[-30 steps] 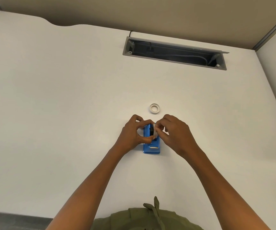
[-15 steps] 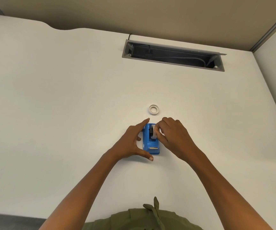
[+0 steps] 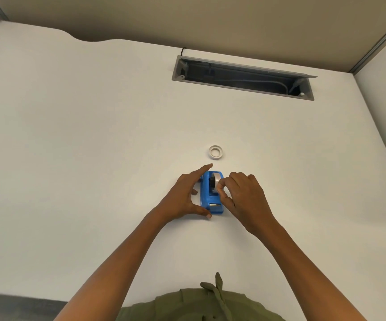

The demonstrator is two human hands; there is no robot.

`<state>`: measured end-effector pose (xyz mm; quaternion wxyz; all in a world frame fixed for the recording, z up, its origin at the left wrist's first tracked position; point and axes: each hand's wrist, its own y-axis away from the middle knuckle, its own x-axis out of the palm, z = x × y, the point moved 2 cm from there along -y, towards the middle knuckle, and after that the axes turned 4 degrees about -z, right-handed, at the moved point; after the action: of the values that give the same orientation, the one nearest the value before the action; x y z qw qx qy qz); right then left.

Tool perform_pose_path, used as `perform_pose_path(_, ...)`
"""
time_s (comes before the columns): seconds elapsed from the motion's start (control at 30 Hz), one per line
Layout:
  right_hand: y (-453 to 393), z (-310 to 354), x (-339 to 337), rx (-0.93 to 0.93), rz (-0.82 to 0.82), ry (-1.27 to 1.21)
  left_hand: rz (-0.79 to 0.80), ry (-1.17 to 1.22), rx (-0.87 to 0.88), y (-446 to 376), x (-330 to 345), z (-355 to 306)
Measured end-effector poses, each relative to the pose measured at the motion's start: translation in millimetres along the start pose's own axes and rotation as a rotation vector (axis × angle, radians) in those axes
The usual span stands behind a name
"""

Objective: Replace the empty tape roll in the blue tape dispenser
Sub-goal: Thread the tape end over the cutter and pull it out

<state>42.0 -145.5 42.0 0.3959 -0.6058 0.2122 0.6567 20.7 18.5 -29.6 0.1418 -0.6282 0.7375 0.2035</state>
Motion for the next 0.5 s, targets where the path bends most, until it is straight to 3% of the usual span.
perform_pose_path(0.27, 10.0, 1.2, 5.3, -0.097, -0.254, 0.106, 0.027, -0.042, 0.069, -2.6, -0.5, -3.4)
perform_pose_path(0.5, 21.9, 5.6, 7.5, -0.224, -0.365, 0.236, 0.022, -0.031, 0.053, -3.1, 0.6, 0.0)
